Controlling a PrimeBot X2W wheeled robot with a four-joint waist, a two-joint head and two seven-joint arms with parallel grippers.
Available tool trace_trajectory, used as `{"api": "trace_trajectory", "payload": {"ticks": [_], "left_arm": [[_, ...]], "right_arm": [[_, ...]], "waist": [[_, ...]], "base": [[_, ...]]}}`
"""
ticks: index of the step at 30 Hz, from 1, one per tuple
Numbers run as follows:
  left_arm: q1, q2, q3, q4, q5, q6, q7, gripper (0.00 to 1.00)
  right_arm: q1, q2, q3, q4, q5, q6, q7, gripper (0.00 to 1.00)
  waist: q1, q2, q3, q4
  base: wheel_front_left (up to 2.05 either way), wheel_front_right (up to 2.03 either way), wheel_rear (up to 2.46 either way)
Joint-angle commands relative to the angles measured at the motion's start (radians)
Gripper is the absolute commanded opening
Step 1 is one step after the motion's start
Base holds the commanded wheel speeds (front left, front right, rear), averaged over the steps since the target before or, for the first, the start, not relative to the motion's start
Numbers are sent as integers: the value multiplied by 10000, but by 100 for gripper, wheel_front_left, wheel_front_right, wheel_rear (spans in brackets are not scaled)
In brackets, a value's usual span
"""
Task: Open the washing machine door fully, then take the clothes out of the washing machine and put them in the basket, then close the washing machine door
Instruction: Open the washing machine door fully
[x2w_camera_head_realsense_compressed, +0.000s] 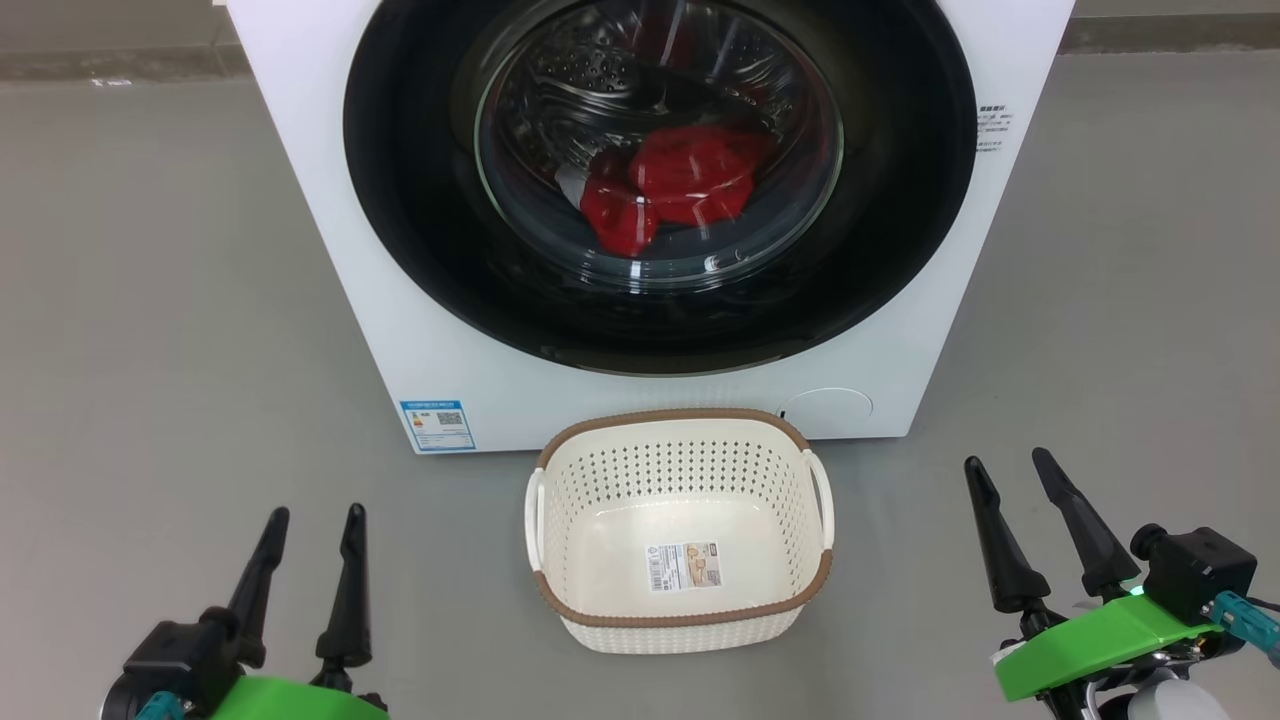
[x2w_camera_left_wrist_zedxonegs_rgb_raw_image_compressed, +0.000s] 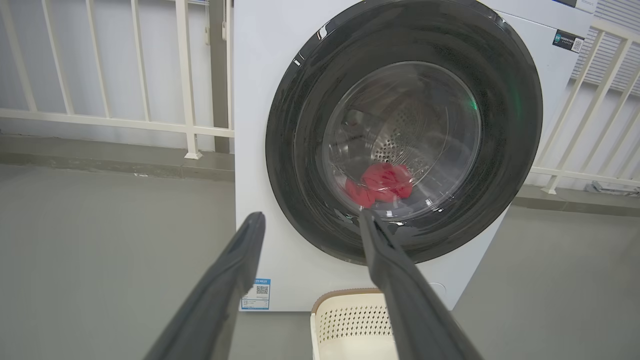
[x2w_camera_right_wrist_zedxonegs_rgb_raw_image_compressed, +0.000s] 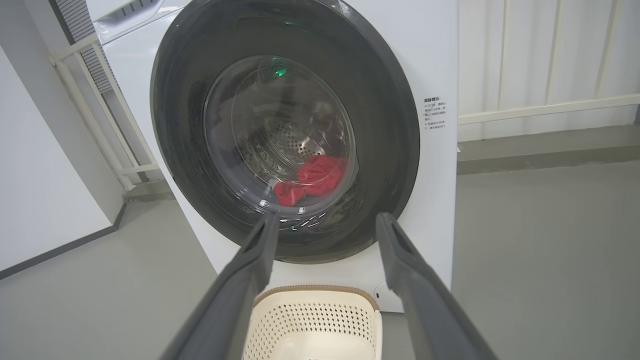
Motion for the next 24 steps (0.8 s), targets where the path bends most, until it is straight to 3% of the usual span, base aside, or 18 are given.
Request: {"api": "trace_trajectory", "payload": {"ticks": [1, 24], "left_arm": [[-477, 213, 286, -284, 24, -31, -124, 100], [-451, 209, 310, -257, 179, -31, -124, 100]], "right_arm": [[-374, -81, 225, -206, -127, 16, -122, 100], [-398, -98, 271, -85, -403, 16, -122, 100]], "waist": [[-1, 0, 2, 0], [-1, 0, -32, -5]], "base": [[0, 0, 0], [0, 0, 0]]}}
